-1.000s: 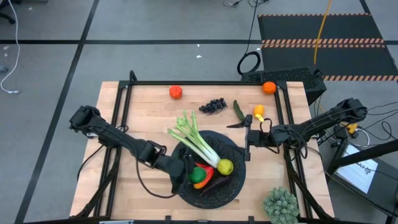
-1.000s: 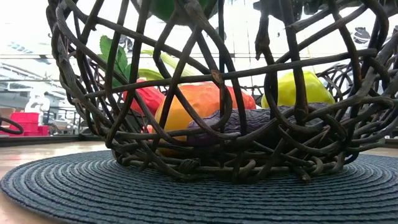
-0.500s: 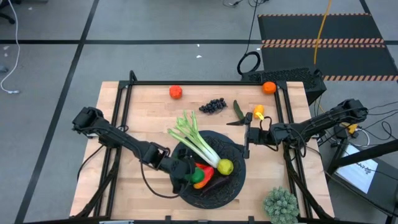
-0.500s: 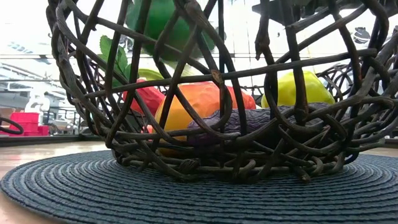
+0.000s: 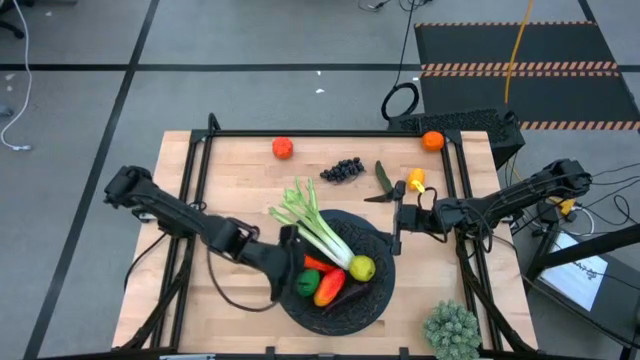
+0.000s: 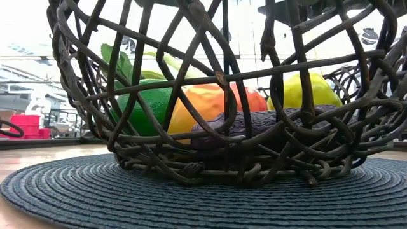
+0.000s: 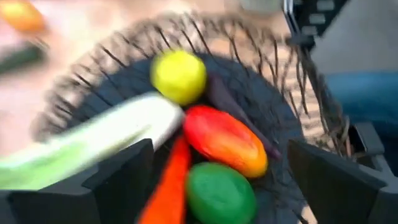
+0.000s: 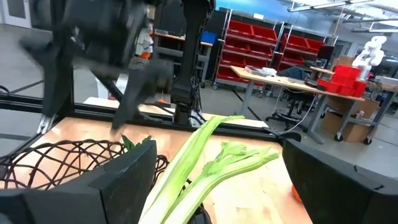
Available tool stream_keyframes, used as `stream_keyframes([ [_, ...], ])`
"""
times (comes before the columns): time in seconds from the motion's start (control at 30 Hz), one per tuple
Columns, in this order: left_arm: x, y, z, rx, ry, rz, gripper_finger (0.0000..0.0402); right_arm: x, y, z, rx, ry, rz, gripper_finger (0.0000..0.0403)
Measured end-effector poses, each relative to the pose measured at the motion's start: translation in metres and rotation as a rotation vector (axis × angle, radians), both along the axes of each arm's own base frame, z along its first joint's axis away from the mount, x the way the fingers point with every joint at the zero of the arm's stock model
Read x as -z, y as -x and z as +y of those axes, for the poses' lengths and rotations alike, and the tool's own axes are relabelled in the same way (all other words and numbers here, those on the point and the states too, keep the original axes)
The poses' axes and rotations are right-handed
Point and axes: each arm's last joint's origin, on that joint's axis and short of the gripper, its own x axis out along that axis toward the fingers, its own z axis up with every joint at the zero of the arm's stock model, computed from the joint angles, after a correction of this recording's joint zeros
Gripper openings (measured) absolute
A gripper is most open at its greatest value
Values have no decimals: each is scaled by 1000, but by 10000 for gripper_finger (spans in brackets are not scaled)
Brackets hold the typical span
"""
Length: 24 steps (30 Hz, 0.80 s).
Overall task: Build produce basket
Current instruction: Put the yellow lemon into the black mesh basket
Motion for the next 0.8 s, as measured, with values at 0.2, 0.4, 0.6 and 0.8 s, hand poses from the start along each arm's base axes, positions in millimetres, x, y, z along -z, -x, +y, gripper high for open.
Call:
stream_keyframes([
  [0.2, -41, 31, 22, -144, -212, -114, 313, 8, 0, 0, 4, -52, 78, 341],
  [0.4, -42, 62, 47, -307, -403, -163, 270, 18, 2, -1, 21, -112, 164, 341],
  [0.6, -24, 90, 83, -412, -410, -186, 234, 22, 3, -4, 121, -144, 191, 341],
  [0.8, -9, 110, 115, -535, -390, -256, 210, 33, 10, -16, 456, -136, 241, 341],
])
